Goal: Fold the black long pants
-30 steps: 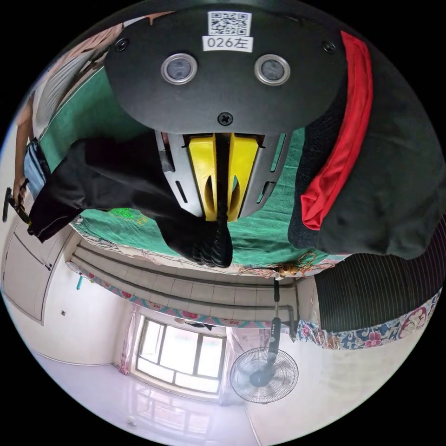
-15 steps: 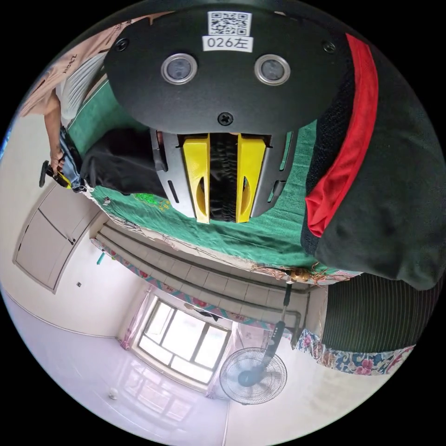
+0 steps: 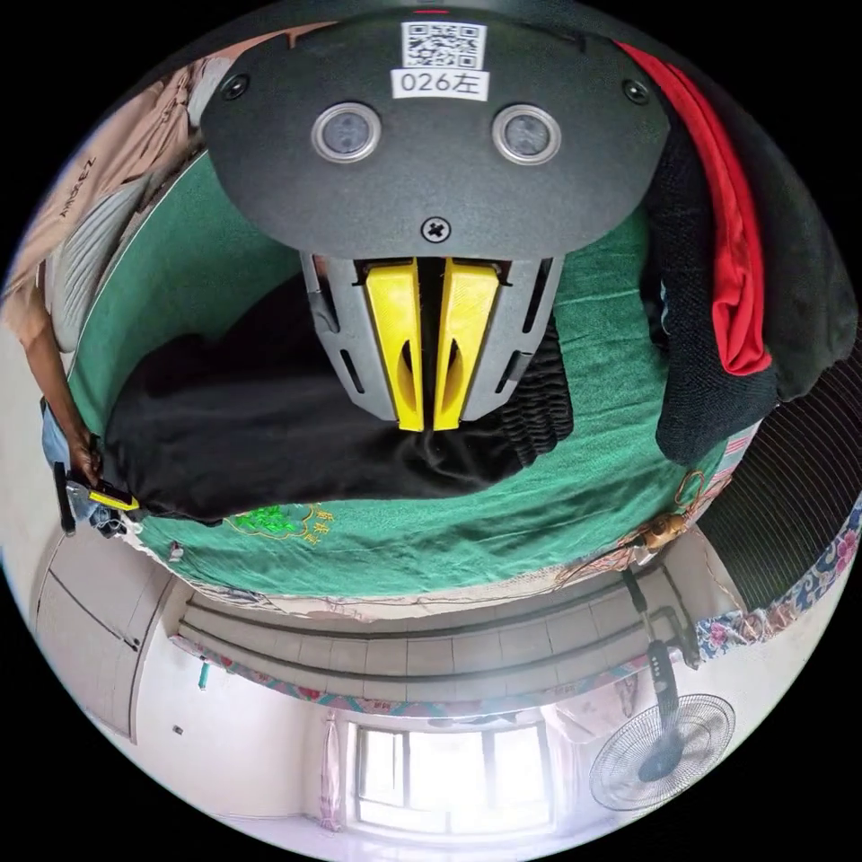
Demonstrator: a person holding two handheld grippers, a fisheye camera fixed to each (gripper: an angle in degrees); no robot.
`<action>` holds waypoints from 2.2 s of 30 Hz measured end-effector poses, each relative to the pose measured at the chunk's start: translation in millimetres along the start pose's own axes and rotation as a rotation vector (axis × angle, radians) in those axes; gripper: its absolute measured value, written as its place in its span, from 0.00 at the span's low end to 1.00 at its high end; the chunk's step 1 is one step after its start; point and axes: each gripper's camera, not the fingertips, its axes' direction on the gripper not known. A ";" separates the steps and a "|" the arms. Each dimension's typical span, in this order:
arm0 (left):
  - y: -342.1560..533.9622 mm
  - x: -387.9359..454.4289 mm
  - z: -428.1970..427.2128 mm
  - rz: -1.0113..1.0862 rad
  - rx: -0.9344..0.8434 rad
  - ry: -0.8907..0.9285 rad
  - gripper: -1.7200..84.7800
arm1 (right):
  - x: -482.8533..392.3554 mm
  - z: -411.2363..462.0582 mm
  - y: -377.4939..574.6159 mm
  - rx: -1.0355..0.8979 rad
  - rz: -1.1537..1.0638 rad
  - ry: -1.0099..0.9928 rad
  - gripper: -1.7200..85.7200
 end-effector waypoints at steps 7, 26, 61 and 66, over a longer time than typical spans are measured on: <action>45.2 -40.0 -59.4 0.063 0.309 0.474 0.02 | 38.3 -67.8 28.8 0.197 0.077 -0.183 0.00; 168.6 23.8 -110.6 0.358 -0.317 0.491 0.01 | 83.1 -145.5 204.3 -0.052 0.015 -0.428 0.05; 14.5 -54.8 -26.5 -0.211 0.069 0.231 0.19 | 140.1 -130.7 90.5 0.186 0.291 -0.206 0.06; -28.3 -68.6 66.7 -0.190 -0.239 0.123 0.23 | 146.2 -32.2 -7.9 -0.012 0.260 -0.091 0.08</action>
